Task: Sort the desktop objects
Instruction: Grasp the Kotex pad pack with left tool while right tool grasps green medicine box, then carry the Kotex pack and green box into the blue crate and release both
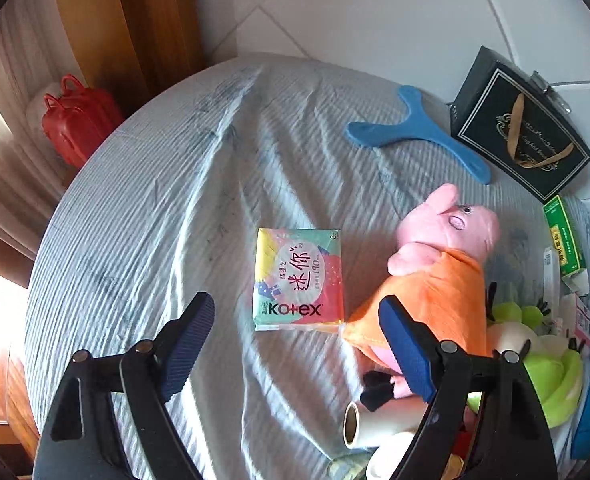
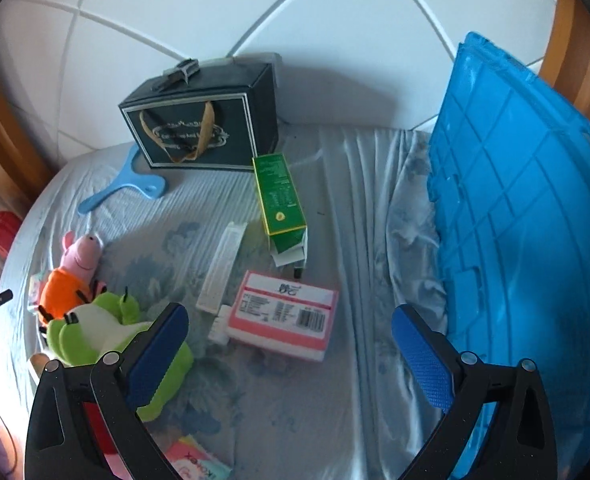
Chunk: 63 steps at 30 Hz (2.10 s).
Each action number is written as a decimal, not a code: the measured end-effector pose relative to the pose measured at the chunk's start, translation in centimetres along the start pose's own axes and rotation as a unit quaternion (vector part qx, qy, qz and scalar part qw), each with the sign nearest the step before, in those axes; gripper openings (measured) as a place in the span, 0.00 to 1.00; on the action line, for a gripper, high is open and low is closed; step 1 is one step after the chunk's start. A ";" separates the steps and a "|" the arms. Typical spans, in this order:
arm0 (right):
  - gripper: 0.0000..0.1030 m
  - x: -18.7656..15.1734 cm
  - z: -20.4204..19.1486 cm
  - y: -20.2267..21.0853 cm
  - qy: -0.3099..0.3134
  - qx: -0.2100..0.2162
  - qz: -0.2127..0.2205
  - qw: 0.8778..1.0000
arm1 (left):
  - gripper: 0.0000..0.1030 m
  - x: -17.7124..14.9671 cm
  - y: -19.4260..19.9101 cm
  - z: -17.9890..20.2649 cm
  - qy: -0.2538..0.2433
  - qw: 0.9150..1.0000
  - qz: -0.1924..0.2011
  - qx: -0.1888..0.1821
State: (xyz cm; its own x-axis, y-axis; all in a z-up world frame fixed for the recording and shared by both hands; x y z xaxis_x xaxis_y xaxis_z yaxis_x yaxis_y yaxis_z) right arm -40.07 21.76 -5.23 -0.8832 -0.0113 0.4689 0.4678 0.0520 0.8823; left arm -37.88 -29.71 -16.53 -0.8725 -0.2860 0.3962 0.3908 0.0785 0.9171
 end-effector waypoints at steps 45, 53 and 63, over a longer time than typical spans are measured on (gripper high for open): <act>0.51 8.7 -2.1 -13.4 0.019 -0.004 -0.098 0.995 | 0.67 0.9 -1.2 -1.1 0.008 1.000 -0.027 0.001; 0.51 3.4 -5.1 -0.2 0.017 0.033 0.025 0.999 | 0.67 -3.3 8.3 2.1 -0.037 0.996 0.070 -0.037; 0.51 -8.2 -5.4 14.2 -0.017 0.043 0.125 0.991 | 0.67 -11.2 16.7 10.9 -0.120 0.977 0.145 -0.097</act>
State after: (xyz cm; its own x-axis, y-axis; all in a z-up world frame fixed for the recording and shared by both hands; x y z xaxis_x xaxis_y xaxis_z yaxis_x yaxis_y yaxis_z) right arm -25.98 17.20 3.64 -0.7415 0.0458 0.6694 0.6686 0.1331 0.7316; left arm -24.79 -14.76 -5.17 -0.7515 -0.0445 0.6583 0.6597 -0.0653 0.7487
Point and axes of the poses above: each gripper's, at about its wrist camera, not at the fingertips, and y roughly against the way its jaws point, z to its right, x to its top, the point moved 2 cm from there along -y, roughly the way its jaws point, and after that the axes turned 2 degrees about -z, right-handed, at the moved point
